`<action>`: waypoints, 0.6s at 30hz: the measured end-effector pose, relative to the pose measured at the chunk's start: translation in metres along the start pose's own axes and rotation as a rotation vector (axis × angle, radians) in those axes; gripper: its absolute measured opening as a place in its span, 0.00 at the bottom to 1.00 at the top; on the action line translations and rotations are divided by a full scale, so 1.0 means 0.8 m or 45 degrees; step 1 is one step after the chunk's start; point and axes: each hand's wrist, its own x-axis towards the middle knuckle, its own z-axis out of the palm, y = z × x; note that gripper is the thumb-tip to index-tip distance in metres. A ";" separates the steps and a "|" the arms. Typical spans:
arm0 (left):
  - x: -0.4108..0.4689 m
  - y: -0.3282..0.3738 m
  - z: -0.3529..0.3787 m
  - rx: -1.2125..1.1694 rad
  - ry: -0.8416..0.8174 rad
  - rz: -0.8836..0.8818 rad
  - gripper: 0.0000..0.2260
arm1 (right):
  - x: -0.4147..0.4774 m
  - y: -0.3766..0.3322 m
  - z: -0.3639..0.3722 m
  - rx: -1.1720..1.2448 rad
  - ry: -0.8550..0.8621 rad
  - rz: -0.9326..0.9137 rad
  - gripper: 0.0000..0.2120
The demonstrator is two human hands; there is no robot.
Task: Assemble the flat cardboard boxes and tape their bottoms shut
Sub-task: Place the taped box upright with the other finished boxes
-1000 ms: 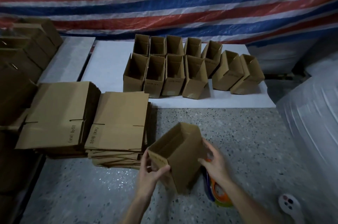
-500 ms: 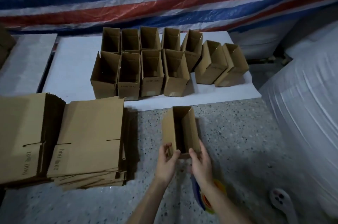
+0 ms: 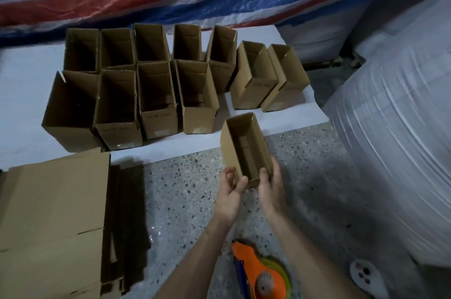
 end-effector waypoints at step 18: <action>0.085 0.039 -0.007 0.021 -0.015 0.026 0.16 | 0.078 -0.042 0.020 -0.041 -0.061 -0.051 0.22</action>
